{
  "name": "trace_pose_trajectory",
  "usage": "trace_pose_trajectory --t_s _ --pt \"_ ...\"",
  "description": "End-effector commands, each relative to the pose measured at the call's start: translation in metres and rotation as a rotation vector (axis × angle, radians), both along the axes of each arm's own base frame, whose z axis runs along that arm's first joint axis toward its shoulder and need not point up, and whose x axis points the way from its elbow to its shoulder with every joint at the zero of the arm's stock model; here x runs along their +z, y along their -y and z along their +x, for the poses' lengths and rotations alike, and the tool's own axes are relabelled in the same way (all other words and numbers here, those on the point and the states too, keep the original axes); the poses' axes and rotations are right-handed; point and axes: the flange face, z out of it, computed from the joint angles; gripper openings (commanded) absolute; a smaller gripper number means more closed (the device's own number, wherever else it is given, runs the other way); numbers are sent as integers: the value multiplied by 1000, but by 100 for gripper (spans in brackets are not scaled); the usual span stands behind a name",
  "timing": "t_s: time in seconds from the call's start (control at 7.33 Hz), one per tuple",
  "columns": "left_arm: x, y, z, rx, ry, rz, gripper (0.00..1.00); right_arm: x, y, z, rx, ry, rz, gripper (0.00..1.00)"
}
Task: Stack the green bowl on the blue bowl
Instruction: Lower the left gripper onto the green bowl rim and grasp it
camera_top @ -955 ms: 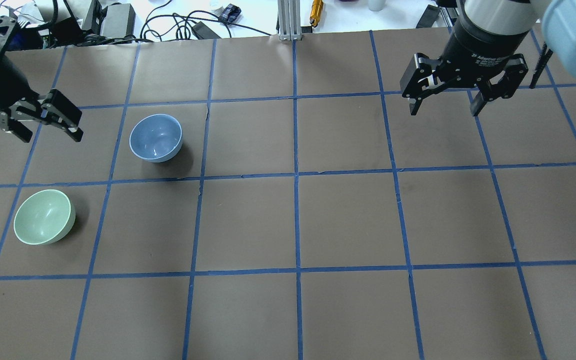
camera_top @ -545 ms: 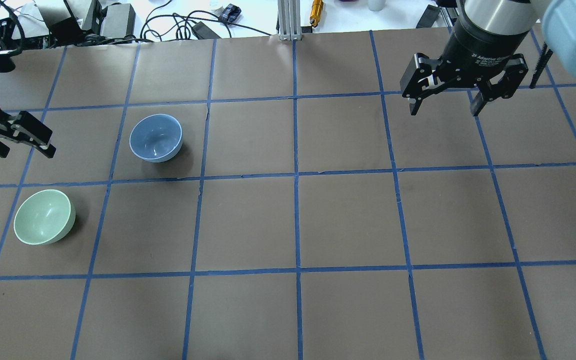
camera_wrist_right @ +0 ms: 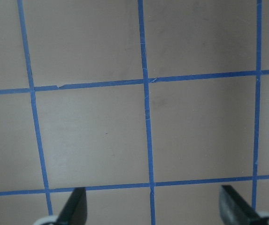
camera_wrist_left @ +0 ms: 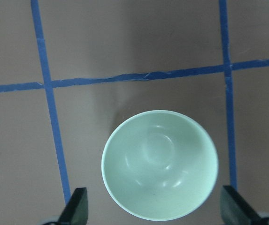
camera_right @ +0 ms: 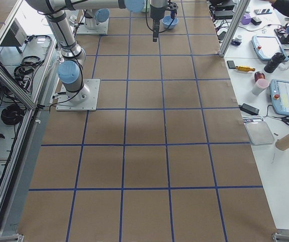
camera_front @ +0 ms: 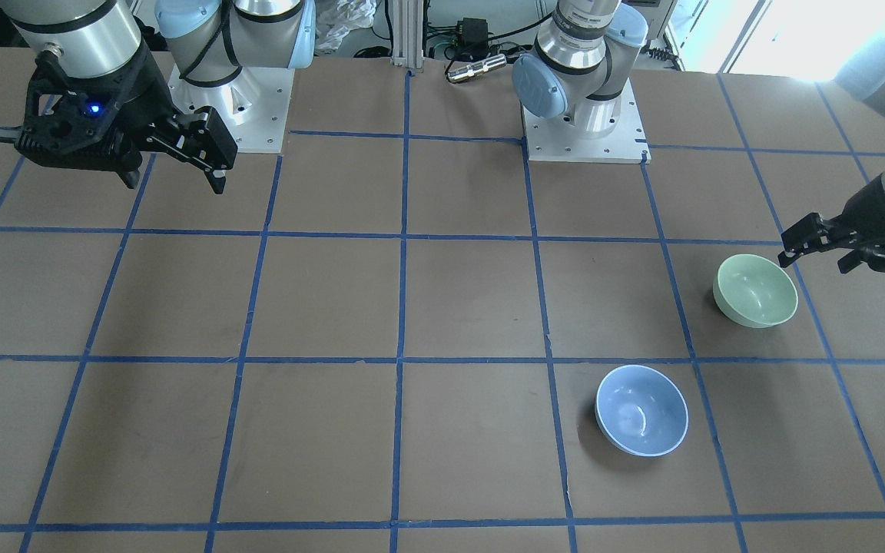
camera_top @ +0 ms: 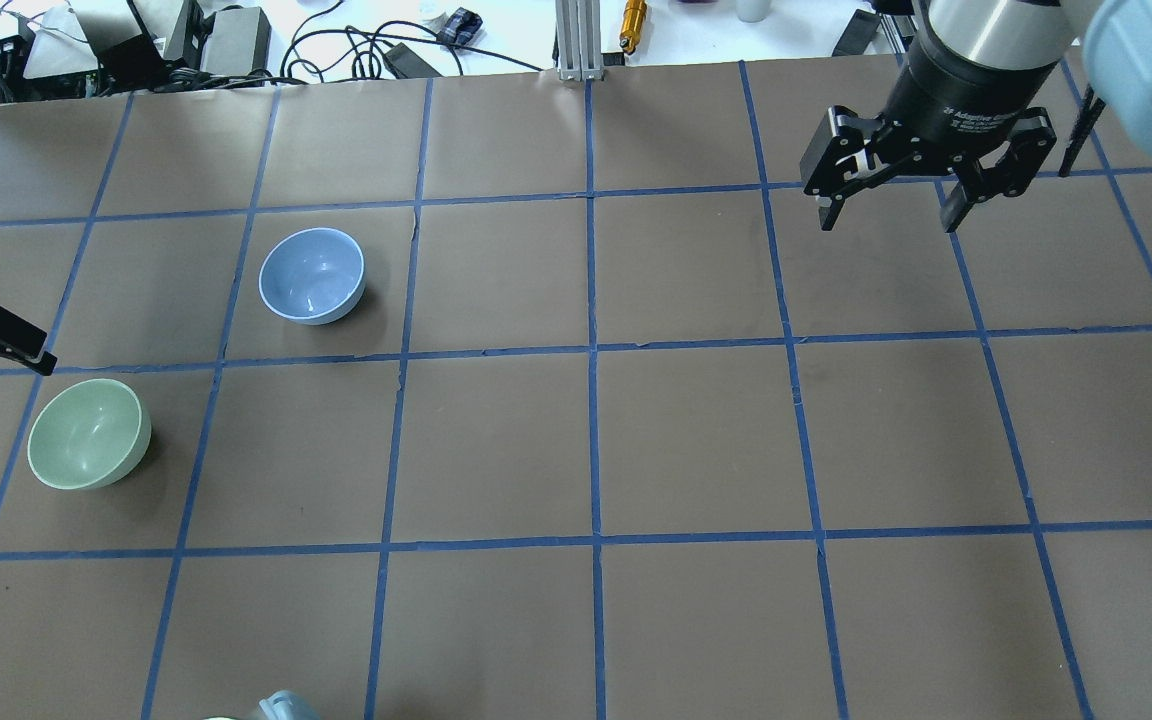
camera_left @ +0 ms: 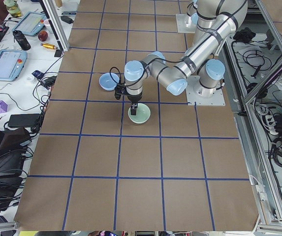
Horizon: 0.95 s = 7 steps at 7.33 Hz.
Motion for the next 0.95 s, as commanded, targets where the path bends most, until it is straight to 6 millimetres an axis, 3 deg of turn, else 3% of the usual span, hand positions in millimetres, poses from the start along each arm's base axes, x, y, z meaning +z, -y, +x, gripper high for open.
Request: trace_pose_trajectory --t_s 0.0,0.27,0.55,0.82 --pt "-40 -6 25 5 -17 16 100 -1 0 0 -2 0 2 100" --pt "-68 -1 30 8 -33 31 100 0 0 0 -2 0 -1 100" --pt "-91 1 35 13 -25 26 89 0 0 0 -2 0 1 100" --pt "-100 -5 35 15 -48 41 50 0 0 0 -2 0 1 100"
